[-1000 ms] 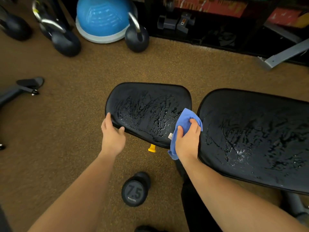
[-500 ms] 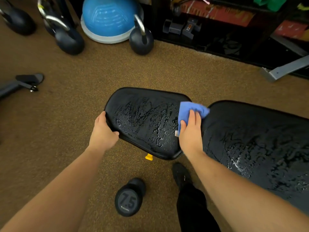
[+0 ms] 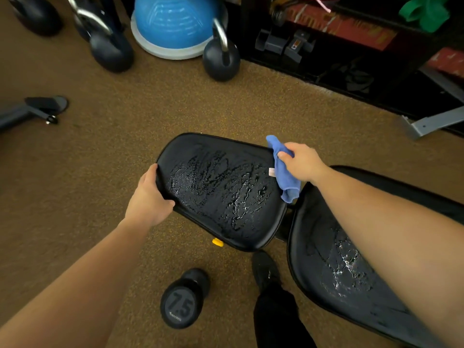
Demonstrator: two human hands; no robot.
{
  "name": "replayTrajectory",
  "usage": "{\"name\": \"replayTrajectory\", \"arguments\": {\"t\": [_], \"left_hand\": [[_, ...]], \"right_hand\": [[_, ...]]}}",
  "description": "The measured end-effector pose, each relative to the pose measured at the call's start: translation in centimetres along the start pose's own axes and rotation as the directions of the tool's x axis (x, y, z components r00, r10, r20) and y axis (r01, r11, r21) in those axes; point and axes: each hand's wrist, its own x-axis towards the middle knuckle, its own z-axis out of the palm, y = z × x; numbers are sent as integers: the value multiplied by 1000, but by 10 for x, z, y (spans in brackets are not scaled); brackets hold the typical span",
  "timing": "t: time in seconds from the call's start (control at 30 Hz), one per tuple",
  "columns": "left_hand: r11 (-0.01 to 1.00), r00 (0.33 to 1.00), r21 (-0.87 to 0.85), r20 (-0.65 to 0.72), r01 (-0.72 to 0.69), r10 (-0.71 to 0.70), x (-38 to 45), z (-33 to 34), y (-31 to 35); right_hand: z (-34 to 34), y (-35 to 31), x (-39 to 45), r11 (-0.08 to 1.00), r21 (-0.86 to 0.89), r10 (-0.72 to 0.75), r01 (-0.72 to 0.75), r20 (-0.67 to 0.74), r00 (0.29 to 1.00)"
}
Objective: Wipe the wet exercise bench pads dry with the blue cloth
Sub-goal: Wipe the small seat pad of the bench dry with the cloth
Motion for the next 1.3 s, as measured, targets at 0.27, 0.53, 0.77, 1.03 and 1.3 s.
{"name": "replayTrajectory", "arguments": {"t": [0.27,0.53,0.77,1.03,1.3], "left_hand": [[998,997,70,73,5,-10,6,-10,6],[983,985,99,91,-156,148,44,-18,41],[998,1000,-69,2,-3,3,58,-2,42],[971,1000,-237,-4,22,-24,62,10,31],[943,997,-326,-5,72,-78,68,15,26]], "right_hand": [[-17,0,-18,960,-99,-278,260,-313,908],[50,13,-40,931,-240,-302,274,-86,949],[29,14,19,971,22,-240,239,126,963],[-14,-9,27,929,-43,-370,368,-56,927],[16,-25,29,809,-313,-421,497,281,863]]}}
